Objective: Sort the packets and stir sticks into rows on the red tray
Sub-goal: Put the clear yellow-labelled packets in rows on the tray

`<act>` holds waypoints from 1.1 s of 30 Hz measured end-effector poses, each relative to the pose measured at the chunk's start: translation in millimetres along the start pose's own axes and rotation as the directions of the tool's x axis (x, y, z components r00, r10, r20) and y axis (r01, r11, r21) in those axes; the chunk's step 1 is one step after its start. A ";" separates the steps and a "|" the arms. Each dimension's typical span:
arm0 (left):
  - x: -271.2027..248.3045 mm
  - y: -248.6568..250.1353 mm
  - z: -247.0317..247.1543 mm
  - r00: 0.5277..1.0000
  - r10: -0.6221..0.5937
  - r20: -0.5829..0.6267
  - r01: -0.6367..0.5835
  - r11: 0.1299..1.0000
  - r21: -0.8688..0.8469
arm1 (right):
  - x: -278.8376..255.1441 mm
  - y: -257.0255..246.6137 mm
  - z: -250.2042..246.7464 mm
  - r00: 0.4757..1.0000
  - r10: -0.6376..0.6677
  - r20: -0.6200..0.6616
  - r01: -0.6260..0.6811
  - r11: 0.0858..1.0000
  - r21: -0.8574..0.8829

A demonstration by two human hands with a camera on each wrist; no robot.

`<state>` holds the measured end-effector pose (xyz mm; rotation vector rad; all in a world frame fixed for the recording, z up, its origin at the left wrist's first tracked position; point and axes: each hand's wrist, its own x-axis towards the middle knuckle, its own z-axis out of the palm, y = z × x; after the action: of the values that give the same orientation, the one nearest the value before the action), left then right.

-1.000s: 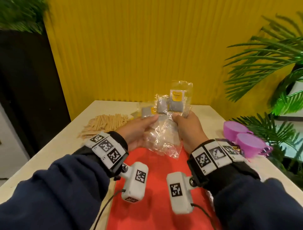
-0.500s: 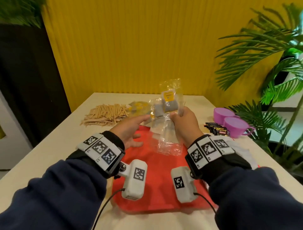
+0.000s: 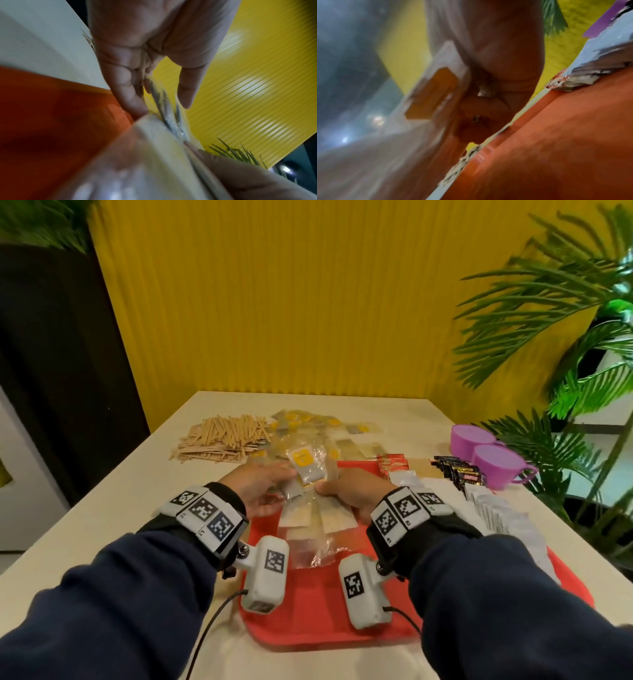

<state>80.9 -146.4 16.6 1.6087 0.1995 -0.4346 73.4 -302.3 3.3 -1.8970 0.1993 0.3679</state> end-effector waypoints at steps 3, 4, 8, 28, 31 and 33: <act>8.9 -1.7 -6.7 0.998 -0.047 -0.047 0.052 0.993 0.110 | 16.2 7.2 9.7 0.998 0.055 -0.010 -0.056 0.992 -0.116; 12.8 -2.5 -9.7 0.996 -0.055 -0.064 0.064 0.988 0.144 | 19.5 8.3 12.9 0.997 0.081 0.005 -0.079 0.987 -0.140; 27.0 -3.9 -20.6 0.992 -0.048 -0.118 0.072 0.976 0.207 | 22.8 0.3 18.0 0.989 0.146 0.037 -0.137 0.971 -0.195; 30.5 12.6 -36.8 0.901 0.347 -0.261 -0.322 0.937 0.136 | 16.7 -7.2 -4.1 0.965 0.194 0.176 -0.161 0.969 -0.186; 32.5 11.2 -35.5 0.890 0.367 -0.271 -0.349 0.930 0.113 | 12.0 -8.1 -6.8 0.976 0.172 0.133 -0.144 0.969 -0.199; 33.7 10.5 -35.4 0.885 0.375 -0.276 -0.361 0.927 0.099 | 1.6 -15.0 -11.6 0.988 0.129 0.083 -0.080 0.896 -0.436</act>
<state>121.2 -116.8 14.2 1.7050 0.1004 0.0959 81.4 -307.9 19.6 -2.3013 0.1544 0.6314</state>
